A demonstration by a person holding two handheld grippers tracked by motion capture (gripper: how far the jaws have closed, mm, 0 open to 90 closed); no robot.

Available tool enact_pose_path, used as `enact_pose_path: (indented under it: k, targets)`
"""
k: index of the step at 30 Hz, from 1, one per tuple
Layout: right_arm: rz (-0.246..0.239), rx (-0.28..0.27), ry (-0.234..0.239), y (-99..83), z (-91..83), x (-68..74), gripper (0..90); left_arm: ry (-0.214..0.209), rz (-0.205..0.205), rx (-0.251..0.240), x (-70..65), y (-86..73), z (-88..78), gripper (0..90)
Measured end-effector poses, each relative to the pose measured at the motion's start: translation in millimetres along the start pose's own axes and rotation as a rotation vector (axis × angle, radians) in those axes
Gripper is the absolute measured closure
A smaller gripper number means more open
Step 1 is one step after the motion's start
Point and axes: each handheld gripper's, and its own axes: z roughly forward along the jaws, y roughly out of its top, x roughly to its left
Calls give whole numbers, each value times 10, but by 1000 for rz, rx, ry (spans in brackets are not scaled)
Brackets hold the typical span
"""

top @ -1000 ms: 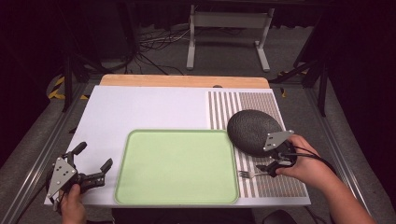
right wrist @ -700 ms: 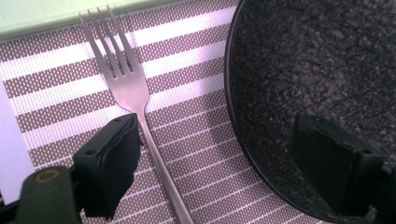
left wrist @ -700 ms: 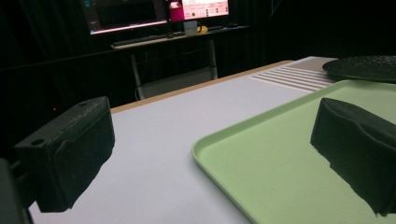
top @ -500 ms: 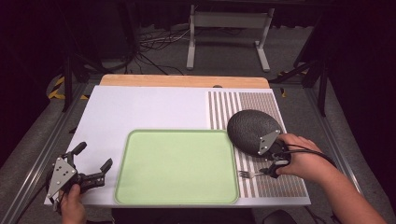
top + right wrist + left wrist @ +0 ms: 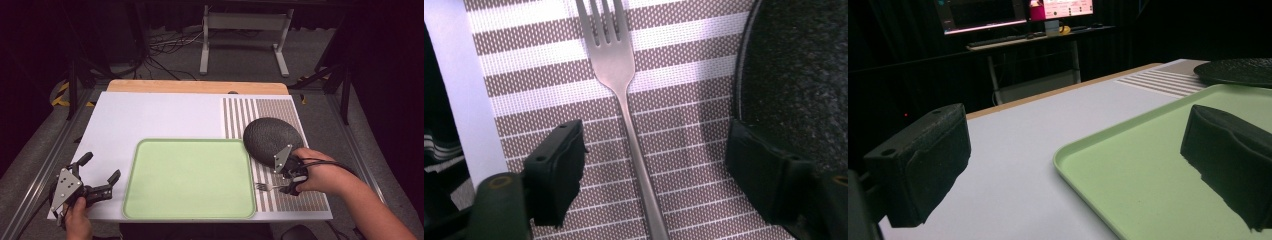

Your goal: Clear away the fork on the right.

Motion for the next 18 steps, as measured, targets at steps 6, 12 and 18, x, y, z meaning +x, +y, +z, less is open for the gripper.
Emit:
enact_pose_path:
  k: [6, 12, 18]
  targets:
    - [-43, 73, 26, 24, 58, 13, 448, 2, 0, -1, 2, 0, -1, 3]
    - [-104, 145, 31, 73, 91, 29, 651, 1, 2, 0, 0, 3, -2, 3]
    - [-148, 175, 58, 114, 160, 47, 762, 1, 0, -1, 2, 1, 0, 3]
